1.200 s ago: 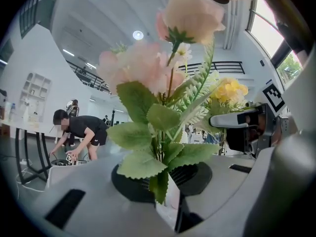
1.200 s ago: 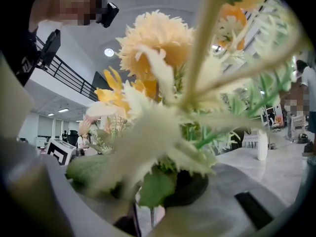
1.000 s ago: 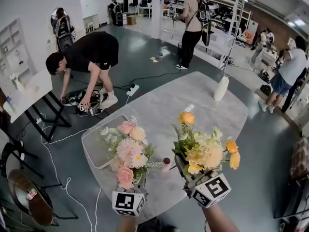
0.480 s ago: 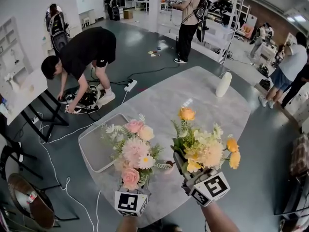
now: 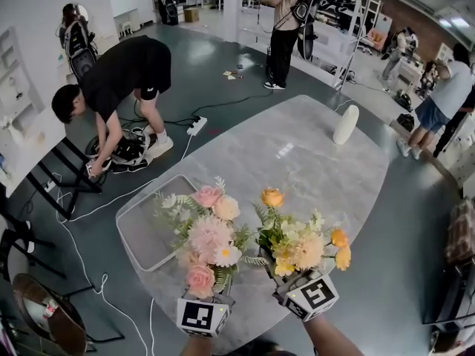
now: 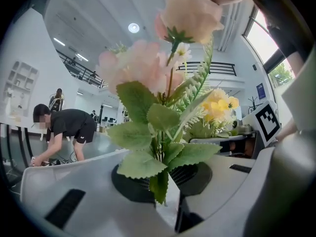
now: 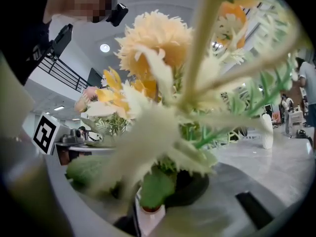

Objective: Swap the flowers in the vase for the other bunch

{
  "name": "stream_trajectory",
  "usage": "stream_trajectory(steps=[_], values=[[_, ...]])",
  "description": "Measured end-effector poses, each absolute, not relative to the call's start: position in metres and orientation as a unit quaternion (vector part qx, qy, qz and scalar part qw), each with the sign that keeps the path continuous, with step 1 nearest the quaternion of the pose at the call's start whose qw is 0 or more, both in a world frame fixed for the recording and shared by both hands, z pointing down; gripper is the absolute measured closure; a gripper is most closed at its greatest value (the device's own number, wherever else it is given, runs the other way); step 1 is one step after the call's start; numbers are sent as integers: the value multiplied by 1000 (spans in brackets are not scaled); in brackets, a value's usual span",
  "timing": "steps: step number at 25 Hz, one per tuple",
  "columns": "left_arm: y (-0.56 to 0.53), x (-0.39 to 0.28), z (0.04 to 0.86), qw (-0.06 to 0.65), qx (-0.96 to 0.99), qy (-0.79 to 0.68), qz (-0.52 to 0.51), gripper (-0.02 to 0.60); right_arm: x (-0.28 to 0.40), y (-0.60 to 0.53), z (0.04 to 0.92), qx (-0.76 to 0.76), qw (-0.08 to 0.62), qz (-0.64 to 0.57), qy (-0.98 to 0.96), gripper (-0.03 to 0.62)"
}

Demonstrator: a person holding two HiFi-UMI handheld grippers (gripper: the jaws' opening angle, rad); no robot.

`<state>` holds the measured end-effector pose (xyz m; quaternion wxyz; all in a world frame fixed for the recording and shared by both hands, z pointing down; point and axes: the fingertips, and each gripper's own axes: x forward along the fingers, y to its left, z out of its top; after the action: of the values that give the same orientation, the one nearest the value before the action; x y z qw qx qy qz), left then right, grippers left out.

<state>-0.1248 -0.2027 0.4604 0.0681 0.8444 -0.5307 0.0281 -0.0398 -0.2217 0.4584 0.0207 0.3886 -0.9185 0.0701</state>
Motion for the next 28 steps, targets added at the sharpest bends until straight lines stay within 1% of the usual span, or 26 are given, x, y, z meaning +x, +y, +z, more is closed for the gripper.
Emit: stream_trajectory(steps=[6,11,14,17,19,24,28], values=[[-211,-123,467,69,849,-523,37,507,-44,-220,481,378,37,74,-922,491],[-217,-124,468,73,850,-520,34,506,-45,-223,481,374,27,72,-924,487],[-220,-125,469,76,851,-518,38,508,-46,-226,484,374,44,71,-924,456],[-220,-126,472,76,852,-517,36,508,-45,-225,489,376,65,73,-921,402],[-220,-126,473,74,853,-516,36,507,-44,-225,491,377,74,75,-920,378],[-221,-125,472,77,855,-512,33,506,-37,-223,497,379,78,89,-918,356],[-219,-128,474,77,856,-510,36,506,-36,-220,493,376,61,104,-919,350]])
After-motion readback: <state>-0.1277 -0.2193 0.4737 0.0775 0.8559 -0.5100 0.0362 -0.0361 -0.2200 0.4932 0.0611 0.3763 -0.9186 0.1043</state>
